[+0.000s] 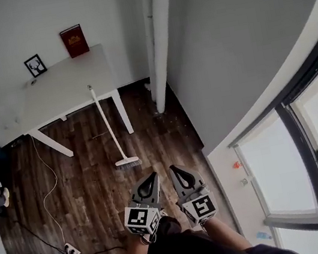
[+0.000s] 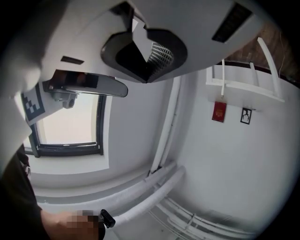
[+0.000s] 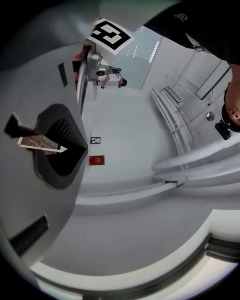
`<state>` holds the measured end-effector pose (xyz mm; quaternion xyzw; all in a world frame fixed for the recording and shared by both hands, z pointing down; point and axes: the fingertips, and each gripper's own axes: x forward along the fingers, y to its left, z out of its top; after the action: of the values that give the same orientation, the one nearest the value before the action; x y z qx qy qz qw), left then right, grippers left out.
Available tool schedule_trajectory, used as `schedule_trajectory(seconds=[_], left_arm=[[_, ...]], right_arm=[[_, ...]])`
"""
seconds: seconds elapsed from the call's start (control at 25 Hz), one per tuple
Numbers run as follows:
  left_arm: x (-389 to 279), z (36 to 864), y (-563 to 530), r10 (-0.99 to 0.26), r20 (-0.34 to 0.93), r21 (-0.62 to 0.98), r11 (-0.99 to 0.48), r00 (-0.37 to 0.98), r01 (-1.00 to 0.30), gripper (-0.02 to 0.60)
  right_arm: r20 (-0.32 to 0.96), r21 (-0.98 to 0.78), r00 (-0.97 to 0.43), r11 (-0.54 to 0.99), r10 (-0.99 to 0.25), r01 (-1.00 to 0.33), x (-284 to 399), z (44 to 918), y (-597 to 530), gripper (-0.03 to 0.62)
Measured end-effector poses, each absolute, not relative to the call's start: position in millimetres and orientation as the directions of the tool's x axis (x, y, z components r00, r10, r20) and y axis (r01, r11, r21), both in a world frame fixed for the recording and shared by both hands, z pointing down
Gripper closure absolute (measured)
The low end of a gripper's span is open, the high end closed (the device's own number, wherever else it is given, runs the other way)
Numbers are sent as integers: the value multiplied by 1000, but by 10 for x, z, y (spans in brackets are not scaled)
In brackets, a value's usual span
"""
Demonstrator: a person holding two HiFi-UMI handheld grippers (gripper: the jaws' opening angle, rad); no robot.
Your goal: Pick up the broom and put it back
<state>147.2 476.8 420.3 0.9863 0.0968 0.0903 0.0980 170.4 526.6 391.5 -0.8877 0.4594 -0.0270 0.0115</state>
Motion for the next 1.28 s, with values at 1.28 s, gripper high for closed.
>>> schedule_trajectory(seconds=[1.28], left_arm=[[2353,5127,1653,-317,345,276,-865,883,-419,581]], right_arm=[[220,-56,57,-71,-974,-996,3028,4951,1548,572]])
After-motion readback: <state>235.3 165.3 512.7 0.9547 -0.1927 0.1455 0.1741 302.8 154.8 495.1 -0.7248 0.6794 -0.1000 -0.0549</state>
